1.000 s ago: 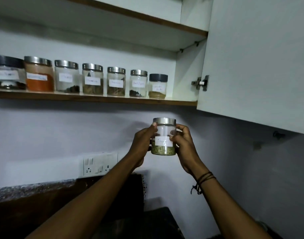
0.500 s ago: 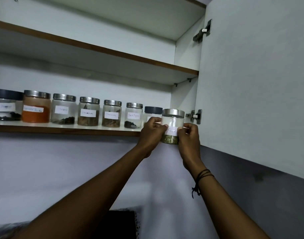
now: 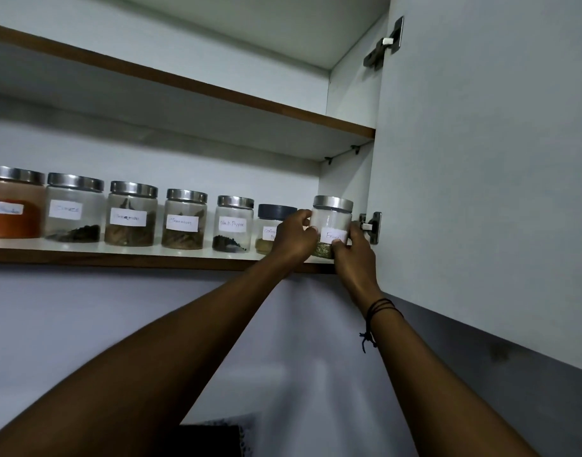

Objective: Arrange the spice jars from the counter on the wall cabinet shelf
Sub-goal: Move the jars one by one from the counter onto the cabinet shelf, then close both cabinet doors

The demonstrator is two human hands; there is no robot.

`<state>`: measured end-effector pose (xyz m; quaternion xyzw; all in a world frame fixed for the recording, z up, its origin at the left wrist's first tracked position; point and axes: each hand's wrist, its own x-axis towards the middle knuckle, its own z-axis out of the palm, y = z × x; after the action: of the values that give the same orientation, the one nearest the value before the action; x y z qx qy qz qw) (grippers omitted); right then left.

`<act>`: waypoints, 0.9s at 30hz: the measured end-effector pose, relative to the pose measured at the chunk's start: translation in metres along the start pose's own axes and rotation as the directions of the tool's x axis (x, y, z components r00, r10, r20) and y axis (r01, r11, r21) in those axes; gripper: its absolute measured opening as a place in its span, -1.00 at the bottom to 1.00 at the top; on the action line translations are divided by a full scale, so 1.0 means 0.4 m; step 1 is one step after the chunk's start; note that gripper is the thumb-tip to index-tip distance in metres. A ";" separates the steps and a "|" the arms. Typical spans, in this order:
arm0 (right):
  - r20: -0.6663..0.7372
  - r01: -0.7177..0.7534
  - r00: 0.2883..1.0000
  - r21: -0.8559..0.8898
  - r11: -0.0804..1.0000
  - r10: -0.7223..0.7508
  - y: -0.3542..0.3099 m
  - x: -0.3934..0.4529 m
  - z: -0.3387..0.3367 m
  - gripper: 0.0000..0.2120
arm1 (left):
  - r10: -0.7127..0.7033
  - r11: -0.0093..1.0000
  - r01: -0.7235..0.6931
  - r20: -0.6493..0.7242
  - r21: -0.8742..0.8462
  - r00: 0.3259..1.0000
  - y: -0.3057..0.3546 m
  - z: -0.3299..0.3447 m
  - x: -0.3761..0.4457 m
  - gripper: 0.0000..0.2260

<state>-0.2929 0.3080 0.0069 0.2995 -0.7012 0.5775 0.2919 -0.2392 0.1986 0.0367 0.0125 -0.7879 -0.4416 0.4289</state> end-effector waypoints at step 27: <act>0.198 0.264 0.953 -0.160 0.951 -0.231 -0.044 -0.019 -0.042 -0.89 | 0.157 0.983 -0.169 0.158 0.066 0.975 0.002 0.034 -0.027 -0.63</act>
<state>-0.2735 0.3224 0.0151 0.4071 -0.7313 0.4398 0.3255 -0.2416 0.2128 0.0270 -0.0691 -0.8335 -0.3731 0.4016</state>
